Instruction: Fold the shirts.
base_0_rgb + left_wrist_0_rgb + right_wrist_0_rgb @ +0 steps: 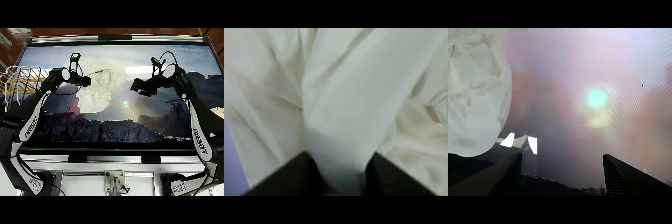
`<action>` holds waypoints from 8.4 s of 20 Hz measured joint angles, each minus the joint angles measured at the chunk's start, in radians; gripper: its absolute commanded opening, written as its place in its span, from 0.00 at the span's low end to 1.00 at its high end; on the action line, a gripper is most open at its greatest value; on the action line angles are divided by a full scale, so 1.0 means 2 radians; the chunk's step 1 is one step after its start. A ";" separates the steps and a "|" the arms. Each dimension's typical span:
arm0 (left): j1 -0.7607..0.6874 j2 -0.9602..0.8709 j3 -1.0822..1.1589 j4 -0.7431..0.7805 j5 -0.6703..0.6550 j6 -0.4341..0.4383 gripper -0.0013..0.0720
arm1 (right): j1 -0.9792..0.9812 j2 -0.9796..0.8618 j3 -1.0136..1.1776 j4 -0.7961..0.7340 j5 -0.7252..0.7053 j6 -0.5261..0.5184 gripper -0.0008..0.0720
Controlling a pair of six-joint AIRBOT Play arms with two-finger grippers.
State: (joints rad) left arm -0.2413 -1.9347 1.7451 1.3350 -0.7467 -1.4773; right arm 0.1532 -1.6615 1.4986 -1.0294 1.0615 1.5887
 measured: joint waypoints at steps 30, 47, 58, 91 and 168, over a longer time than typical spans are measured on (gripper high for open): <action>0.020 0.268 0.017 -0.008 -0.263 0.048 0.11 | 0.254 -0.011 0.000 -0.052 -0.257 -0.146 0.97; 0.031 0.349 0.017 -0.086 -0.294 0.064 0.11 | 0.264 -0.034 0.000 -0.070 -0.384 -0.089 0.12; 0.030 0.372 0.034 -0.043 -0.285 0.079 0.11 | 0.227 0.174 0.000 -0.195 -0.247 -0.086 0.11; -0.022 0.293 -0.329 -0.171 -0.057 0.086 0.11 | 0.100 0.080 0.046 -0.173 0.153 -0.038 0.89; 0.298 0.331 -0.173 0.007 -0.250 0.084 0.95 | 0.257 0.102 -0.014 -0.283 0.112 0.160 0.12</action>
State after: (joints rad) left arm 0.3553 -1.2732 1.3991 1.3499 -1.2476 -1.3098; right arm 0.6674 -1.4567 1.4708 -1.5959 1.2858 1.9083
